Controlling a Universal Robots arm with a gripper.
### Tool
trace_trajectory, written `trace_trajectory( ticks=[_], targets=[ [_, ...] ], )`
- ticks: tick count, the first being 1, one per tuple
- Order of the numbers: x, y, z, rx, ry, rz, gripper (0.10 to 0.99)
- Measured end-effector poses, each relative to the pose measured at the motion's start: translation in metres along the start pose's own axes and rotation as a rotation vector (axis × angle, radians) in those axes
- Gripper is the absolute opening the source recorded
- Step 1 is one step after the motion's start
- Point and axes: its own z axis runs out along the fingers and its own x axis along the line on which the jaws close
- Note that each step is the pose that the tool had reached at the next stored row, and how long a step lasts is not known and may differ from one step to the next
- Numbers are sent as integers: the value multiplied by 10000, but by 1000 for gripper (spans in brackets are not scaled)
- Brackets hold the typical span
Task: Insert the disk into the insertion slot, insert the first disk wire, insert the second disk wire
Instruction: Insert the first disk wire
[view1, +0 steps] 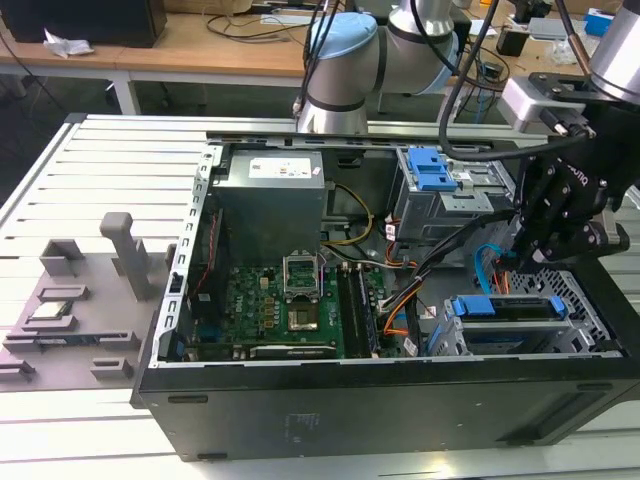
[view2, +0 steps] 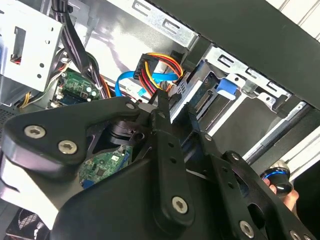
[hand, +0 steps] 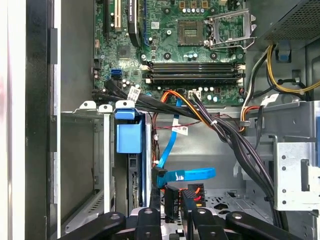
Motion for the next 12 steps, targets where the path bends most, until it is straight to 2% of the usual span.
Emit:
trace_trajectory(
  ticks=[6, 7, 9, 12],
  targets=[
    [0, 0, 1, 0, 1, 0, 302],
    [0, 0, 1, 0, 2, 1, 286],
    [0, 0, 1, 0, 3, 1, 169],
    [0, 0, 1, 0, 3, 0, 169]
  ],
)
